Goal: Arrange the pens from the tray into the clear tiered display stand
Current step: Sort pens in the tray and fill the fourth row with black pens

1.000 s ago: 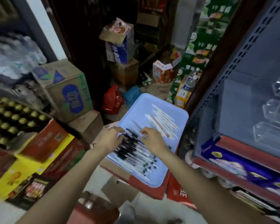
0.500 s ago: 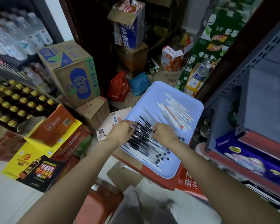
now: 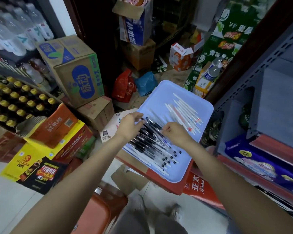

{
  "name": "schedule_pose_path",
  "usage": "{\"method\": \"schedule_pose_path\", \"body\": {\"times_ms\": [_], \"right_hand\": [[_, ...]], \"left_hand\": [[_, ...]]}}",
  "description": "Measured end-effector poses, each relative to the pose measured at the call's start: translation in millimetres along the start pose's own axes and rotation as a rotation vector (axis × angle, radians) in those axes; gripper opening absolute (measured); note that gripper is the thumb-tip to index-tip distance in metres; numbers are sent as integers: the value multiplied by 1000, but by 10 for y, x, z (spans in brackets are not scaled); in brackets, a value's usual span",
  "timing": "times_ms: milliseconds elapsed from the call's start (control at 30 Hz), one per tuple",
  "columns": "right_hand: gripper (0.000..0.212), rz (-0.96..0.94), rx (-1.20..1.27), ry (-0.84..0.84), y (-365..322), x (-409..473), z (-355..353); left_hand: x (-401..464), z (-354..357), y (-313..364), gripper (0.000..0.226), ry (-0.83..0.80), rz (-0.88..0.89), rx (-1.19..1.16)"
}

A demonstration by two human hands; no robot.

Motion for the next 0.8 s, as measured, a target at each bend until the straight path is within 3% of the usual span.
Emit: {"method": "schedule_pose_path", "body": {"times_ms": [167,200,267,400,500,667,800], "right_hand": [[15,-4,343,123,-33,-196,-480],[16,-13,386,142,-33,-234,-576],[18,-46,408,185,-43,-329,-803],[16,-87,408,297,69,-614,-1325],[12,-76,343,417,320,-906,-1758],[29,-192,404,663,750,-1696,-2679],[14,-244,511,772,1170,-2204,-3111]], "left_hand": [[51,-1,385,57,58,-76,-350],[48,44,526,53,33,-68,-402],[65,192,801,23,-45,-36,-433],[59,436,1428,30,-112,37,-494],[-23,631,1954,25,-124,171,-399],[-305,1193,3001,23,-165,547,25],[-581,1743,3668,21,-209,742,220]]}}
Point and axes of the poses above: each hand's wrist, its own x-axis towards the middle knuckle, its own z-axis out of the palm, y = z × x, the point moved 9 cm from there along x, towards the middle knuckle, and after that the axes turned 7 degrees about -x, right-handed, at the moved point
